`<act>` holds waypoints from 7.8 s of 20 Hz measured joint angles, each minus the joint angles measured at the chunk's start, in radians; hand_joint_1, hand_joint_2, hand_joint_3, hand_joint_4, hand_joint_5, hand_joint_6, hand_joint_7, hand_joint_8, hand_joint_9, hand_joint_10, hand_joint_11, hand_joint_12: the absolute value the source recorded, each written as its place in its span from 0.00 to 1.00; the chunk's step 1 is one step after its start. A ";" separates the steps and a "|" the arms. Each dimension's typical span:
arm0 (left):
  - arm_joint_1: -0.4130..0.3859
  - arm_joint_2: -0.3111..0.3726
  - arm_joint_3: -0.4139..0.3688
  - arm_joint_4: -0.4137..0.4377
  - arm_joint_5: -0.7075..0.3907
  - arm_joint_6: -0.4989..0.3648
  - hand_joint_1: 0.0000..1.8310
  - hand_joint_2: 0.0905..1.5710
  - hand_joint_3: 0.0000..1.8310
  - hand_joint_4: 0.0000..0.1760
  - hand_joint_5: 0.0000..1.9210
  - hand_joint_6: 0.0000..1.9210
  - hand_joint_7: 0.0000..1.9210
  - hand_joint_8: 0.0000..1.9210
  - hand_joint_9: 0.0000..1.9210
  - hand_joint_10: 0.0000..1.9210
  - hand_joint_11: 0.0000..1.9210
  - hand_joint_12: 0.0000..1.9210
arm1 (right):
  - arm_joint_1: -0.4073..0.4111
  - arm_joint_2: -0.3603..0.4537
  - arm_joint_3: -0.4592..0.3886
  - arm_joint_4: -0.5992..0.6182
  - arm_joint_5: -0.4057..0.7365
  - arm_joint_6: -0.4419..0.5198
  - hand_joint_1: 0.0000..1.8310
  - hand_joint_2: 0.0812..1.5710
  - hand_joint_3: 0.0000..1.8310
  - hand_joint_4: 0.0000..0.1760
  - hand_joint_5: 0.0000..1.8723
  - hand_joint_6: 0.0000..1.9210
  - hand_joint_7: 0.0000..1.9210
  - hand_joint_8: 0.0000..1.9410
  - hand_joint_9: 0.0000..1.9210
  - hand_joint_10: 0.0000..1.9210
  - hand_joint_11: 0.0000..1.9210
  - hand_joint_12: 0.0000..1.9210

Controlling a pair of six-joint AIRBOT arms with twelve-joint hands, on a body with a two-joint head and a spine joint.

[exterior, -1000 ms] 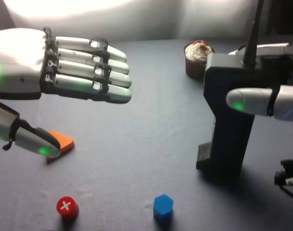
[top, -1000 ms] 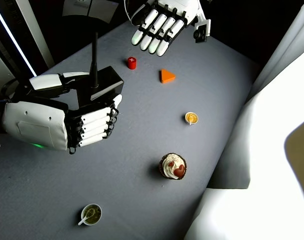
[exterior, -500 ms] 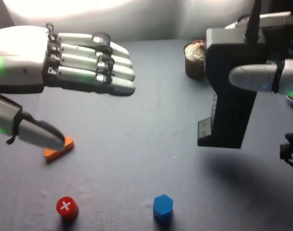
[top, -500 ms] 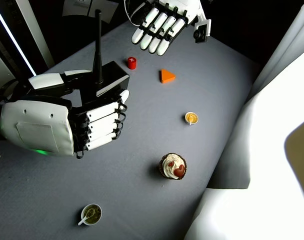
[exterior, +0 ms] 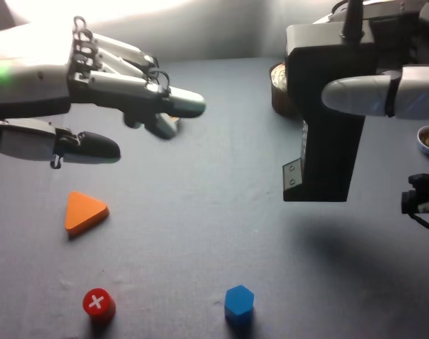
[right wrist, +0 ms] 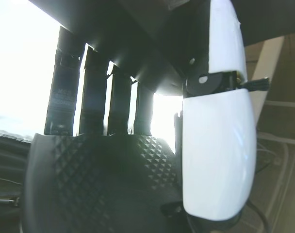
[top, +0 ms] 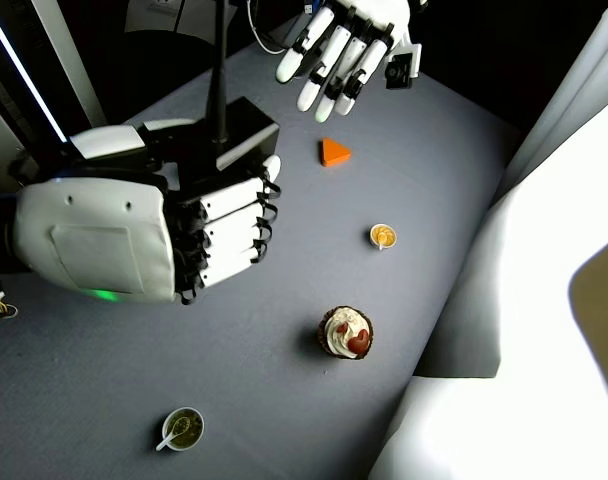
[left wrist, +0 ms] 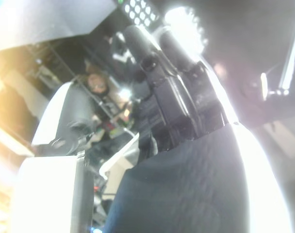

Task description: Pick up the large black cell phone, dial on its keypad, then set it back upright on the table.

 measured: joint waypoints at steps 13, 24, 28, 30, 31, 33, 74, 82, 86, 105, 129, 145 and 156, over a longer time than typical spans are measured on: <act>-0.017 -0.069 -0.023 0.095 0.186 0.060 0.71 0.81 0.00 0.76 0.00 0.00 0.34 0.81 0.35 1.00 0.26 1.00 | 0.105 -0.021 0.035 0.024 -0.014 -0.014 0.75 0.72 0.00 0.00 0.49 0.50 0.43 0.61 0.45 0.72 0.41 0.76; -0.009 -0.092 -0.052 -0.010 0.398 0.225 0.73 0.80 0.00 0.75 0.00 0.00 0.33 0.81 0.35 0.99 0.30 1.00 | 0.140 -0.025 0.016 0.027 -0.037 -0.014 0.67 0.72 0.00 0.00 0.54 0.43 0.45 0.70 0.43 0.70 0.40 0.82; -0.009 -0.104 -0.052 -0.052 0.428 0.253 0.71 0.81 0.01 0.78 0.00 0.00 0.33 0.83 0.34 1.00 0.26 1.00 | 0.140 -0.026 0.010 0.028 -0.037 -0.014 0.75 0.71 0.00 0.00 0.54 0.38 0.46 0.61 0.45 0.75 0.39 0.81; -0.009 -0.114 -0.053 -0.063 0.444 0.261 0.71 0.80 0.01 0.77 0.00 0.00 0.34 0.82 0.34 1.00 0.23 1.00 | 0.140 -0.026 0.006 0.027 -0.037 -0.016 0.75 0.71 0.00 0.00 0.54 0.37 0.46 0.61 0.45 0.76 0.38 0.83; -0.009 -0.117 -0.057 -0.074 0.451 0.264 0.71 0.80 0.00 0.77 0.00 0.00 0.34 0.80 0.35 1.00 0.25 1.00 | 0.140 -0.027 0.006 0.027 -0.037 -0.016 0.74 0.72 0.00 0.00 0.50 0.44 0.43 0.64 0.42 0.76 0.36 0.81; -0.009 -0.123 -0.064 -0.091 0.456 0.272 0.78 0.80 0.02 0.78 0.00 0.00 0.31 0.79 0.31 0.97 0.25 1.00 | 0.140 -0.027 0.006 0.027 -0.037 -0.017 0.75 0.72 0.00 0.00 0.54 0.38 0.45 0.64 0.42 0.78 0.34 0.83; -0.004 -0.170 -0.138 -0.180 0.465 0.255 0.79 0.80 0.00 0.75 0.00 0.00 0.33 0.76 0.30 0.94 0.18 1.00 | 0.140 -0.024 0.020 0.035 -0.035 -0.030 0.74 0.72 0.00 0.00 0.50 0.46 0.44 0.64 0.42 0.74 0.34 0.75; 0.024 -0.056 -0.146 -0.158 0.409 0.135 0.79 0.80 0.00 0.81 0.00 0.00 0.34 0.76 0.30 0.94 0.17 1.00 | 0.140 -0.027 0.019 0.034 -0.025 -0.029 0.74 0.72 0.00 0.00 0.49 0.47 0.44 0.63 0.42 0.75 0.34 0.78; 0.047 0.007 -0.140 -0.135 0.324 -0.060 0.79 0.82 0.00 0.78 0.02 0.00 0.30 0.79 0.28 0.97 0.14 1.00 | 0.121 -0.036 0.020 0.056 0.043 -0.029 0.75 0.71 0.00 0.00 0.54 0.39 0.45 0.62 0.43 0.76 0.36 0.81; 0.083 0.050 -0.151 -0.111 0.047 -0.308 0.00 0.76 0.00 0.10 0.15 0.00 0.16 0.00 0.15 0.00 0.00 0.32 | -0.029 -0.161 0.121 0.122 0.319 -0.014 0.75 0.70 0.00 0.00 0.52 0.46 0.46 0.58 0.47 0.68 0.44 0.67; 0.058 0.055 -0.162 -0.360 0.261 -0.617 0.00 0.74 0.00 0.13 0.13 0.01 0.15 0.00 0.13 0.00 0.00 0.29 | -0.152 -0.274 0.238 0.172 0.483 0.014 0.81 0.68 0.00 0.00 0.52 0.42 0.47 0.53 0.52 0.53 0.46 0.79; 0.083 0.051 -0.163 -0.427 0.469 -0.727 0.00 0.75 0.00 0.08 0.16 0.00 0.18 0.00 0.16 0.00 0.00 0.35 | -0.225 -0.313 0.267 0.165 0.555 0.034 0.81 0.74 0.00 0.00 0.41 0.58 0.36 0.66 0.43 0.64 0.38 0.85; 0.084 0.044 -0.165 -0.427 0.480 -0.736 0.00 0.74 0.00 0.14 0.17 0.00 0.20 0.00 0.18 0.00 0.00 0.39 | -0.256 -0.317 0.286 0.106 0.559 0.045 0.81 0.68 0.00 0.00 0.51 0.44 0.47 0.54 0.51 0.54 0.44 0.79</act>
